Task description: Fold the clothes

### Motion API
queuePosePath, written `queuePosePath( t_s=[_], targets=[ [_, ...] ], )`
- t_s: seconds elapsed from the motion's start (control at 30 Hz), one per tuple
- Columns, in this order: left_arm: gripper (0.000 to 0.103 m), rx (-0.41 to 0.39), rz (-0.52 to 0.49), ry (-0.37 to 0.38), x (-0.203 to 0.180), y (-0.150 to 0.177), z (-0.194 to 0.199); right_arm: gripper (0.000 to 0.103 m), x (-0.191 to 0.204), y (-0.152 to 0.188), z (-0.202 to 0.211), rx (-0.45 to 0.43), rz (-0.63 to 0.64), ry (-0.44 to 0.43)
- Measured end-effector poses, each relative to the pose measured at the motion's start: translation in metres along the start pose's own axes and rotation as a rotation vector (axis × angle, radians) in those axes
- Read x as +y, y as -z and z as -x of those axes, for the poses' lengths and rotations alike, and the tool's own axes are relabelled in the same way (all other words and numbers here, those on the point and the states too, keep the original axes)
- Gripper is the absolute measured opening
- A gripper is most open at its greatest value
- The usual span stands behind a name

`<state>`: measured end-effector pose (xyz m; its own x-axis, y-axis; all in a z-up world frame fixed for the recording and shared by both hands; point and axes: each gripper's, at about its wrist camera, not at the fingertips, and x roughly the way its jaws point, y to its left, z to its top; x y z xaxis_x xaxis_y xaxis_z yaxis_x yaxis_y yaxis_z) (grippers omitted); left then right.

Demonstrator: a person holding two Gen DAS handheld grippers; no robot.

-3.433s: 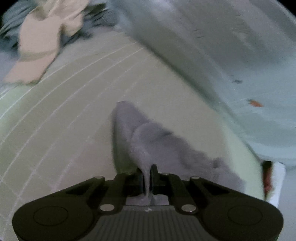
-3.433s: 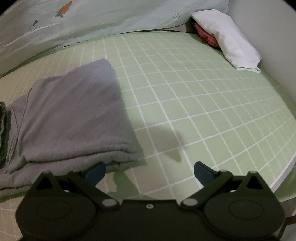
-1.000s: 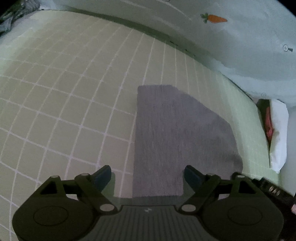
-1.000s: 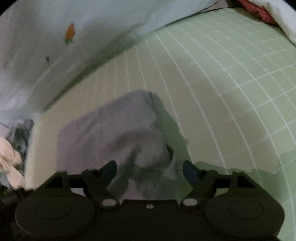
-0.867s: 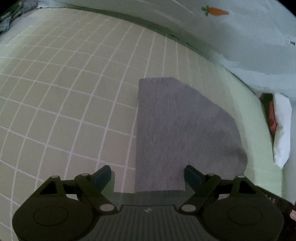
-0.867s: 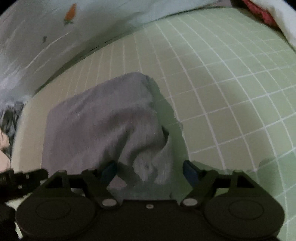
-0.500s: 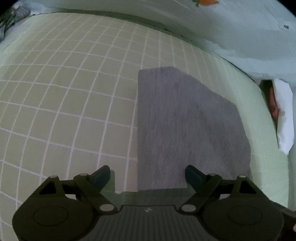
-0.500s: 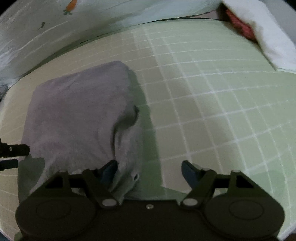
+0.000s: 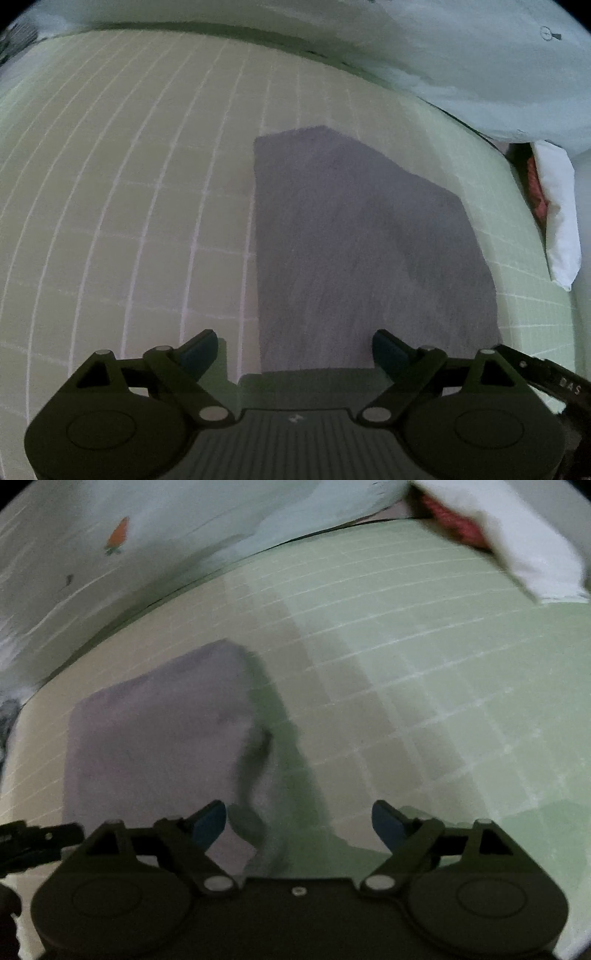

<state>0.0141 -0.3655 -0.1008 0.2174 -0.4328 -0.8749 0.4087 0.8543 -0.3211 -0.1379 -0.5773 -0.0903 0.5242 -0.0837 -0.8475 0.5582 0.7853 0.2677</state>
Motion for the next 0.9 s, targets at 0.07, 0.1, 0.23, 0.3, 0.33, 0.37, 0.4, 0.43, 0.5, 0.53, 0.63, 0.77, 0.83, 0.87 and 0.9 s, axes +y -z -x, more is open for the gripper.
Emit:
queuePosePath(
  t_s=[0.07, 0.1, 0.23, 0.3, 0.33, 0.37, 0.4, 0.43, 0.5, 0.53, 0.63, 0.77, 0.83, 0.87, 0.9],
  targets=[
    [0.091, -0.005, -0.019, 0.011, -0.001, -0.006, -0.003, 0.089, 0.011, -0.007, -0.01, 0.013, 0.017, -0.044],
    [0.091, -0.003, -0.024, 0.016, -0.002, -0.007, -0.005, 0.09, 0.017, -0.01, -0.015, 0.015, 0.03, -0.06],
    [0.091, 0.006, -0.041, 0.036, -0.003, -0.013, -0.011, 0.09, 0.041, -0.017, -0.036, 0.033, 0.084, -0.053],
    [0.091, 0.011, -0.05, 0.047, -0.004, -0.016, -0.014, 0.093, 0.052, -0.017, -0.042, 0.039, 0.11, -0.04],
    [0.091, 0.014, -0.054, 0.052, -0.004, -0.017, -0.016, 0.094, 0.057, -0.018, -0.044, 0.04, 0.123, -0.034],
    [0.091, 0.016, -0.057, 0.057, -0.004, -0.018, -0.017, 0.094, 0.061, -0.018, -0.046, 0.041, 0.134, -0.029],
    [0.091, 0.019, -0.059, 0.063, -0.003, -0.019, -0.018, 0.096, 0.063, -0.018, -0.047, 0.041, 0.141, -0.025],
    [0.091, 0.022, -0.06, 0.07, -0.003, -0.019, -0.019, 0.097, 0.065, -0.018, -0.048, 0.041, 0.148, -0.021],
    [0.09, 0.027, -0.058, 0.093, -0.002, -0.02, -0.021, 0.098, 0.069, -0.017, -0.051, 0.041, 0.162, -0.014],
    [0.09, 0.028, -0.055, 0.109, -0.002, -0.02, -0.021, 0.098, 0.071, -0.017, -0.053, 0.041, 0.169, -0.01],
    [0.088, 0.03, -0.045, 0.159, -0.001, -0.019, -0.022, 0.098, 0.08, -0.012, -0.057, 0.049, 0.217, -0.004],
    [0.056, 0.031, -0.043, 0.203, -0.001, -0.017, -0.022, 0.084, 0.094, -0.005, -0.058, 0.037, 0.283, -0.001],
    [0.049, 0.033, -0.054, 0.224, -0.002, -0.016, -0.02, 0.062, 0.096, -0.004, -0.055, 0.032, 0.29, -0.024],
    [0.045, 0.036, -0.063, 0.244, -0.003, -0.016, -0.018, 0.054, 0.097, -0.003, -0.054, 0.036, 0.287, -0.039],
    [0.044, 0.039, -0.073, 0.264, -0.005, -0.016, -0.016, 0.043, 0.098, -0.004, -0.053, 0.045, 0.281, -0.054]
  ],
)
